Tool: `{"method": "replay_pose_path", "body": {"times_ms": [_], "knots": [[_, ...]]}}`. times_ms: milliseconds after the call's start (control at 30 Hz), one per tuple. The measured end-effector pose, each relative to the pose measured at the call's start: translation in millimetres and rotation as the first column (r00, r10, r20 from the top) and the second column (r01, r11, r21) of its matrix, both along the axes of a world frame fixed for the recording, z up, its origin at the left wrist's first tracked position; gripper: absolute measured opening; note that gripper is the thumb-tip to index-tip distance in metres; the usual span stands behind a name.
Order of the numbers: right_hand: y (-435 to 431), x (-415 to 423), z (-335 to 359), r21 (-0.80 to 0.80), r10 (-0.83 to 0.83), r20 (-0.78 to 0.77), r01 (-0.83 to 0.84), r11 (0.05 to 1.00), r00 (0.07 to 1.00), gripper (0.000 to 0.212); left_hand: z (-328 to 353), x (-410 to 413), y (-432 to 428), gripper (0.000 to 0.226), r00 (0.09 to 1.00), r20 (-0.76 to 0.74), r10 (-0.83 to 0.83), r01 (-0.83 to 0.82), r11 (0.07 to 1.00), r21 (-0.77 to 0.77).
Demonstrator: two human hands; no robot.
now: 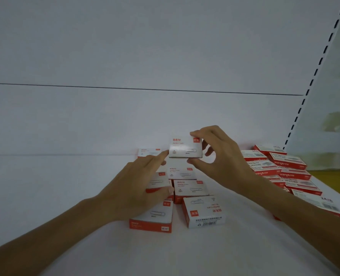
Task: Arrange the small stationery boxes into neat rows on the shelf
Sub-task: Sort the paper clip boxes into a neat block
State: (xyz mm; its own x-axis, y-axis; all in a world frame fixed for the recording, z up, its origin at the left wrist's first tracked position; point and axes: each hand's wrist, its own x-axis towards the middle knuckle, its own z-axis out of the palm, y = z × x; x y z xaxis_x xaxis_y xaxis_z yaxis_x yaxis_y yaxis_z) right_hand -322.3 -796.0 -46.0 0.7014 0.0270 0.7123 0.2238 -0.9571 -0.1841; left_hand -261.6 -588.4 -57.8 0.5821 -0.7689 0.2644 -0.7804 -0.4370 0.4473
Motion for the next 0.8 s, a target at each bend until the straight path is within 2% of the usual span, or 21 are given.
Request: {"method": "replay_pose_path", "body": {"times_ms": [133, 233, 333, 467, 667, 800], "knots": [[-3.6, 14.9, 1.9, 0.063, -0.029, -0.046, 0.032, 0.998, 0.999, 0.052, 0.4, 7.0, 2.6, 0.067, 1.000, 0.025, -0.010, 0.011, 0.998, -0.057], [-9.2, 31.5, 0.0, 0.144, -0.090, -0.152, 0.112, 0.983, 0.984, 0.053, -1.5, 11.1, 7.4, 0.055, 0.997, 0.075, -0.028, 0.028, 1.000, -0.008], [-15.1, 49.4, -3.6, 0.174, -0.136, -0.334, 0.203, 0.963, 0.933, 0.051, -7.5, 10.7, 8.6, 0.046, 0.995, -0.095, -0.022, 0.021, 1.000, -0.017], [-12.1, 68.5, -11.2, 0.115, -0.110, -0.480, 0.187, 0.976, 0.870, 0.030, -10.3, 9.5, 6.4, 0.047, 0.991, -0.136, -0.016, 0.013, 1.000, -0.024], [-9.0, 80.1, -18.5, 0.124, -0.166, -0.524, 0.267, 0.956, 0.836, 0.037, -10.8, 9.4, 7.3, 0.052, 0.990, -0.136, -0.027, 0.021, 0.999, -0.043], [-5.9, 81.5, -20.6, 0.004, -0.261, -0.477, 0.299, 0.954, 0.839, 0.029, -11.7, 10.7, 6.8, 0.050, 0.991, -0.133, -0.033, 0.026, 0.998, -0.054]]}}
